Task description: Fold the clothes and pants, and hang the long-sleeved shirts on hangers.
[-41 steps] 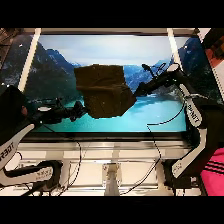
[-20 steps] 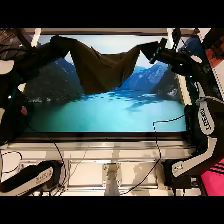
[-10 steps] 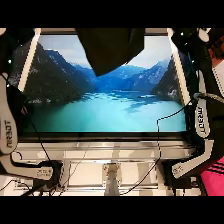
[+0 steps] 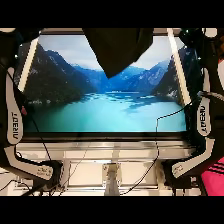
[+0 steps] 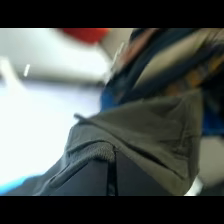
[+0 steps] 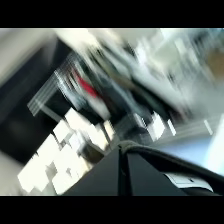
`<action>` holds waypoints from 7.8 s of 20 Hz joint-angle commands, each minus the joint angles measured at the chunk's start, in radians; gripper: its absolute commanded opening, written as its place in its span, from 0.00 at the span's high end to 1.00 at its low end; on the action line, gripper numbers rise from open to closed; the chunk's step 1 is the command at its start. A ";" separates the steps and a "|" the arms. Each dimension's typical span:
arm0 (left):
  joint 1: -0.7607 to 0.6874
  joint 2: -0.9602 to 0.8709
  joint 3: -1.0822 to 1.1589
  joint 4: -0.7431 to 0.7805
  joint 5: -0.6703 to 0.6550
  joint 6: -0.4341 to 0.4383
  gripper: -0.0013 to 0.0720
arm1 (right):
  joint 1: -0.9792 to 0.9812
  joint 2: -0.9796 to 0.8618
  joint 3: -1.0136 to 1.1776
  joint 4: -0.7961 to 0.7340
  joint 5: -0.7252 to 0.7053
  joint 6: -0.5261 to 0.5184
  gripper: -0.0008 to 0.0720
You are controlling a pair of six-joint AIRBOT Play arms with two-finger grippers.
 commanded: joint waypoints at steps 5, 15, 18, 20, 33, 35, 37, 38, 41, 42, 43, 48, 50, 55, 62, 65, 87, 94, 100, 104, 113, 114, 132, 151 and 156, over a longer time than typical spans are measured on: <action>-0.089 0.103 -0.237 0.264 -0.196 -0.035 0.97 | -0.073 0.038 -0.018 -0.584 0.688 0.280 0.97; -0.280 0.613 -1.015 0.398 -0.085 -0.072 0.97 | -0.074 0.415 -0.629 -0.735 0.726 0.295 0.97; -0.370 0.738 -1.183 0.398 -0.062 -0.072 0.97 | -0.074 0.594 -0.871 -0.758 0.719 0.319 0.97; -0.436 0.793 -1.254 0.398 -0.059 -0.073 0.97 | -0.074 0.706 -0.996 -0.814 0.721 0.366 0.97; -0.448 0.735 -1.219 0.343 0.352 -0.273 0.97 | -0.074 0.740 -1.145 -0.656 0.459 0.442 0.97; -0.420 0.645 -1.131 0.344 0.395 -0.270 0.97 | -0.074 0.637 -1.074 -0.564 0.349 0.441 0.97; -0.387 0.557 -1.059 0.344 0.497 -0.270 0.97 | -0.074 0.529 -0.989 -0.512 0.252 0.443 0.97; -0.367 0.518 -1.034 0.340 0.543 -0.271 0.97 | -0.074 0.477 -0.950 -0.482 0.210 0.442 0.97; -0.320 0.402 -1.009 0.239 0.692 -0.274 0.97 | -0.074 0.350 -0.869 -0.462 0.091 0.469 0.97; -0.319 0.365 -1.009 0.202 0.733 -0.274 0.97 | -0.074 0.316 -0.858 -0.459 0.054 0.484 0.97; -0.320 0.332 -1.009 0.167 0.772 -0.274 0.97 | -0.073 0.290 -0.857 -0.458 0.011 0.497 0.97; -0.391 0.180 -0.964 0.099 1.019 -0.274 0.86 | -0.037 0.204 -0.857 -0.440 -0.344 0.573 0.96; -0.409 0.151 -0.922 0.120 1.090 -0.274 0.21 | -0.006 0.196 -0.853 -0.426 -0.538 0.574 0.69; -0.382 0.196 -0.827 0.324 1.090 -0.273 0.15 | -0.071 0.195 -0.801 -0.493 -0.393 0.565 0.30; -0.364 0.520 -0.823 0.626 0.774 -0.270 0.15 | -0.350 0.090 -0.623 -0.576 0.585 0.176 0.14; -0.375 0.646 -0.823 0.626 0.631 -0.262 0.15 | -0.357 -0.039 -0.469 -0.520 0.776 0.088 0.10; -0.378 0.726 -0.823 0.626 0.521 -0.263 0.15 | -0.151 -0.358 -0.254 -0.583 0.904 0.103 0.40; -0.378 0.726 -0.823 0.626 0.488 -0.263 0.15 | -0.224 -0.335 -0.254 -0.589 0.972 0.183 0.97; -0.378 0.727 -0.823 0.622 0.488 -0.263 0.15 | -0.435 -0.216 -0.053 -0.662 1.089 0.349 0.97; -0.378 0.727 -0.823 0.622 0.489 -0.264 0.15 | -0.615 -0.151 0.143 -0.675 1.167 0.431 0.97; -0.378 0.727 -0.823 0.622 0.589 -0.264 0.15 | -1.098 0.154 -0.087 -0.803 1.167 0.412 0.97; -0.378 0.727 -0.823 0.622 0.594 -0.264 0.15 | -1.148 0.189 -0.114 -0.836 1.167 0.412 0.97; -0.378 0.727 -0.823 0.627 0.592 -0.266 0.15 | -1.324 0.517 -0.426 -1.070 1.103 0.500 0.43; -0.239 1.210 -0.823 0.764 0.484 -0.263 0.96 | -0.373 0.489 -0.012 0.333 0.818 0.197 0.96; -0.239 1.302 -0.823 0.764 0.484 -0.263 0.96 | -0.354 0.488 0.008 0.331 0.817 0.197 0.96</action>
